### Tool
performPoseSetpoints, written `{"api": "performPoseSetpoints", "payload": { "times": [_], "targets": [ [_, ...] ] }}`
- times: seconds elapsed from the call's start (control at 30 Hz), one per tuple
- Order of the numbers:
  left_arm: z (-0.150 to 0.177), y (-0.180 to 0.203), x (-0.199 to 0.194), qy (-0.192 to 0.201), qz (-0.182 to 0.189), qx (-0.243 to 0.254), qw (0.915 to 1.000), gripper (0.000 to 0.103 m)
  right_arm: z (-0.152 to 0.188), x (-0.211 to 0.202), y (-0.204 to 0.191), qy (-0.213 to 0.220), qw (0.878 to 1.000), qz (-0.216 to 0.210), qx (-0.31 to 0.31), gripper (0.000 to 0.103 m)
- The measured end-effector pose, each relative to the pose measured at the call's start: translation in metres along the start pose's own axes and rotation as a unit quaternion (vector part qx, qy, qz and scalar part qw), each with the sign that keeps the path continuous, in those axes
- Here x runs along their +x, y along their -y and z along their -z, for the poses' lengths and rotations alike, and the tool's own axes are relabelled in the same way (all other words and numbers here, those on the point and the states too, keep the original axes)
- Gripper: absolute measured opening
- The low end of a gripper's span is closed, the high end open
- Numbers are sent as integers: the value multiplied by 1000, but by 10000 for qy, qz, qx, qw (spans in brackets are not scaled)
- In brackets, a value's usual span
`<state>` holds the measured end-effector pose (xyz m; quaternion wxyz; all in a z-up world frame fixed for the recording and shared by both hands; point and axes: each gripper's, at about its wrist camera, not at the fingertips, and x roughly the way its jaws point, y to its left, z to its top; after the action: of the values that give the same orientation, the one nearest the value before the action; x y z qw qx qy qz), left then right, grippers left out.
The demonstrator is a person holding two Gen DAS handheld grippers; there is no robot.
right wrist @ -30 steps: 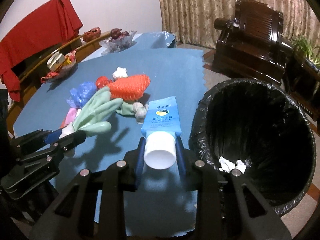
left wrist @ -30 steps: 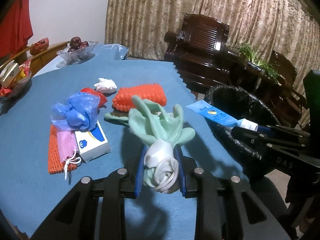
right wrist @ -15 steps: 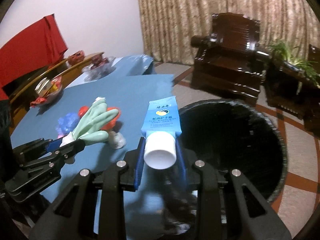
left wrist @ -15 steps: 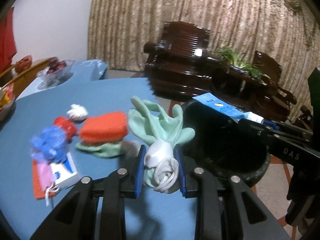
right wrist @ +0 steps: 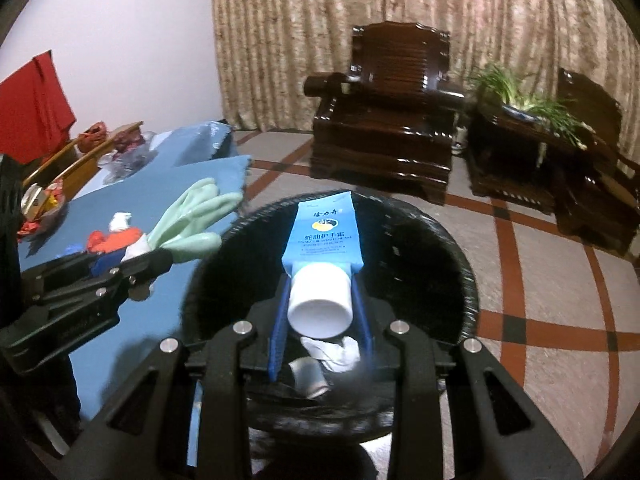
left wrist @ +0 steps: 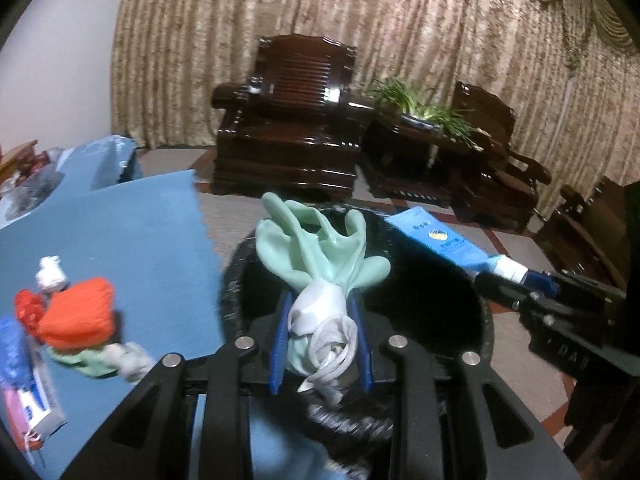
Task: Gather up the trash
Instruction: 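Carry tube and glove over the bin and open both tools to drop them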
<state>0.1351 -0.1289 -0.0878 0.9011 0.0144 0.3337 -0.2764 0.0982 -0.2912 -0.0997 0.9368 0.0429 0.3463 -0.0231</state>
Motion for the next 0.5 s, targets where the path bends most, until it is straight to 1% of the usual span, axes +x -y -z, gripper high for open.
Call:
{"api": "performPoseSetpoints", "payload": {
  "times": [0.1, 0.13, 0.17, 0.2, 0.23, 0.27, 0.3, 0.33, 0.4, 0.47, 0.5],
  "targets": [
    [-6, 10, 16, -88, 157, 25, 9998, 30, 7, 9, 12, -97, 9999, 119, 56, 29],
    [-7, 13, 21, -142, 227, 26, 9996, 32, 8, 11, 15, -114, 9997, 185, 87, 32],
    [-8, 14, 24, -165, 250, 23, 9995, 33, 10, 12, 18, -112, 9996, 236, 106, 39],
    [-9, 15, 26, -166, 269, 14, 9995, 43, 13, 14, 21, -114, 9993, 320, 125, 55],
    [-9, 14, 26, -134, 293, -12, 9995, 55, 14, 14, 23, -97, 9992, 358, 134, 59],
    [-10, 13, 24, -84, 288, -29, 9995, 58, 15, 14, 25, -80, 9991, 384, 141, 59],
    [-11, 12, 22, -51, 284, -25, 9996, 62, 16, 13, 26, -70, 9991, 387, 150, 64],
    [-11, 11, 19, -14, 266, -3, 9996, 64, 16, 12, 27, -42, 9991, 403, 157, 75],
    [-11, 9, 16, 20, 205, 3, 9998, 67, 16, 8, 27, 81, 9985, 504, 178, 86],
    [-11, 2, 7, 65, 171, -56, 9998, 70, 15, 4, 25, 155, 9986, 476, 192, 91],
    [-11, -1, 2, 104, 114, -83, 9998, 74, 14, 2, 23, 187, 9987, 434, 205, 92]
  ]
}}
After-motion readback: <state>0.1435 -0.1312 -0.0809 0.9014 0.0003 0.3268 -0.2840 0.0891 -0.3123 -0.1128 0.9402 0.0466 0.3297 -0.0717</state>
